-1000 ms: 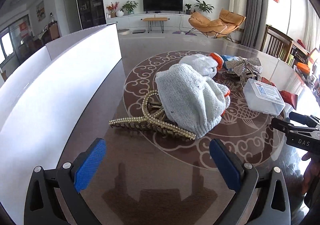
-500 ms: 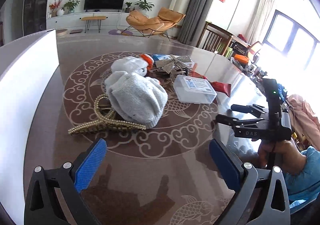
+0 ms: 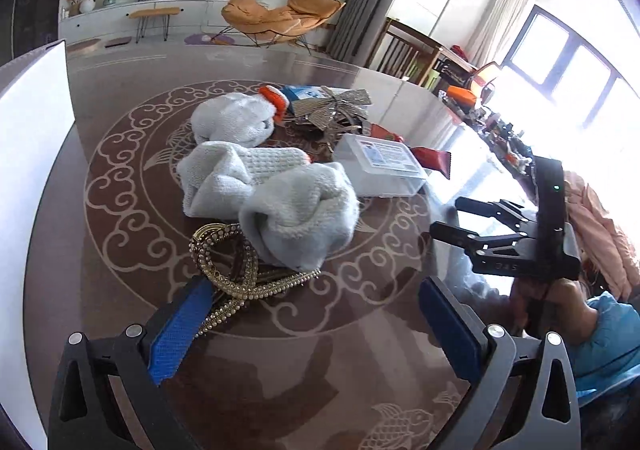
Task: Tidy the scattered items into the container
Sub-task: 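Grasp the gold pearl hair clip with the left gripper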
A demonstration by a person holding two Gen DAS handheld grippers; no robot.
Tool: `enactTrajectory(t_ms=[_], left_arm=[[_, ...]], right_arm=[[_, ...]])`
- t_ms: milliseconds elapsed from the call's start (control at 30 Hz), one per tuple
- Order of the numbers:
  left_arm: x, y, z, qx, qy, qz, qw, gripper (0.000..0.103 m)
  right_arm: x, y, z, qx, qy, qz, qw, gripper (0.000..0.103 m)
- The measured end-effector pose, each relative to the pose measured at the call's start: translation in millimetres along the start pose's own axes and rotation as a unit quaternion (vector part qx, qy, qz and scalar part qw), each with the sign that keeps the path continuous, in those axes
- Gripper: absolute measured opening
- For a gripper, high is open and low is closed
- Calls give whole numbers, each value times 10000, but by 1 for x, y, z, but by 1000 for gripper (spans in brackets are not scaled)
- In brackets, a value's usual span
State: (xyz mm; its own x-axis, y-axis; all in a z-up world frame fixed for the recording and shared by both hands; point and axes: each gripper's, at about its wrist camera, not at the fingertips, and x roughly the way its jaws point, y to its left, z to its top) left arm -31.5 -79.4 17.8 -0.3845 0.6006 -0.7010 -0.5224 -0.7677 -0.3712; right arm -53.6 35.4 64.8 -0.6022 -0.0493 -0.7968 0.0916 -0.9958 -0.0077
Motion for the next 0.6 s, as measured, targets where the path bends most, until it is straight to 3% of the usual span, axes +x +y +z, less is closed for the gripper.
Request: enactTrajectory(t_ms=[33, 167, 300, 433, 600], left_arm=[[-8, -8, -6, 79, -61, -92, 9999, 103], [-15, -19, -12, 372, -95, 865, 9955, 103], [11, -4, -5, 687, 278, 1560, 9850, 103], [38, 9, -3, 936, 731, 1727, 9778, 103], [41, 13, -2, 1162, 524, 1490, 9806, 103]], right_arm=[[0, 0, 0, 4, 0, 4, 10000, 85], [1, 1, -1, 6, 0, 5, 10000, 85], [1, 1, -1, 7, -1, 2, 10000, 85], [1, 1, -2, 7, -2, 1, 10000, 85], [1, 1, -2, 9, -4, -1, 10000, 85]])
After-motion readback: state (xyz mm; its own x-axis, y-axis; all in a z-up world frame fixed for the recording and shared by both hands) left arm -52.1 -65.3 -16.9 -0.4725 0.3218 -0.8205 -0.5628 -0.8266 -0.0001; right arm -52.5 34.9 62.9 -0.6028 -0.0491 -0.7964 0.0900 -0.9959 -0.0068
